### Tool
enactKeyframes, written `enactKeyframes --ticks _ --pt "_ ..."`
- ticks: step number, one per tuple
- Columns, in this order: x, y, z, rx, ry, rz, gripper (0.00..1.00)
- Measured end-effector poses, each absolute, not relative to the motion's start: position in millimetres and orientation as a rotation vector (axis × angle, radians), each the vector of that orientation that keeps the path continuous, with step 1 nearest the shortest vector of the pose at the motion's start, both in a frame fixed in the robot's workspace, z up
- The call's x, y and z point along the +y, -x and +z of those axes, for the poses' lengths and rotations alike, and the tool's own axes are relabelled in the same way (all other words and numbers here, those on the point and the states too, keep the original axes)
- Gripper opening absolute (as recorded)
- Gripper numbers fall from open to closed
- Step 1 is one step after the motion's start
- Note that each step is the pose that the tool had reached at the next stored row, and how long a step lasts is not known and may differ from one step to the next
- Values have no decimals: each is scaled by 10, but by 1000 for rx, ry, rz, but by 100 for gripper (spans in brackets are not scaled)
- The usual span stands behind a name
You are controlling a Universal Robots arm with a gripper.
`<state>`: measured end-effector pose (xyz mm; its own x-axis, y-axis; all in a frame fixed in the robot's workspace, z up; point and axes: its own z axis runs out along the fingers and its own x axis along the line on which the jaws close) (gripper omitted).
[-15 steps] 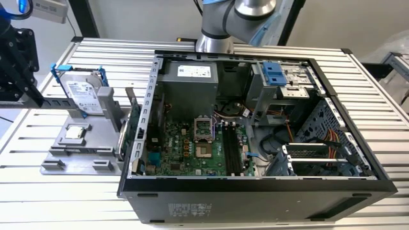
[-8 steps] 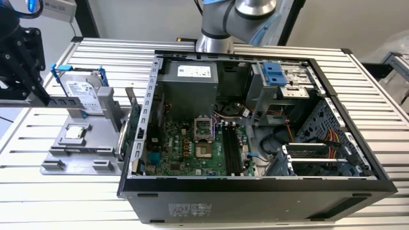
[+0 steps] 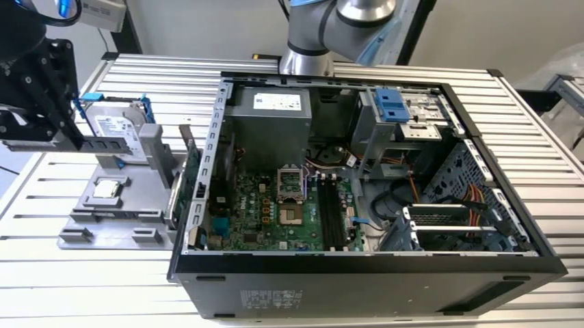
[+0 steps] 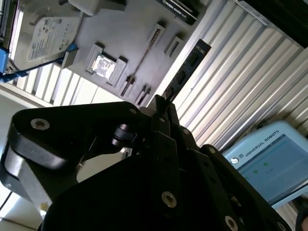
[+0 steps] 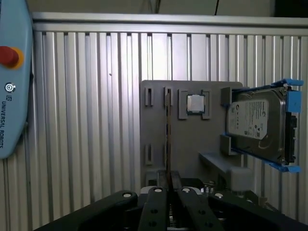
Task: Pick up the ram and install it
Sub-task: 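Pick up the ram and move it above insertion slot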
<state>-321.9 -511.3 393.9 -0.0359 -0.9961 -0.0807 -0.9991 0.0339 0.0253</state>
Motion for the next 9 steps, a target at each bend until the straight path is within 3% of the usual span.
enactKeyframes --ticks 9 --pt "-5090 3122 3939 2273 2104 114 0"
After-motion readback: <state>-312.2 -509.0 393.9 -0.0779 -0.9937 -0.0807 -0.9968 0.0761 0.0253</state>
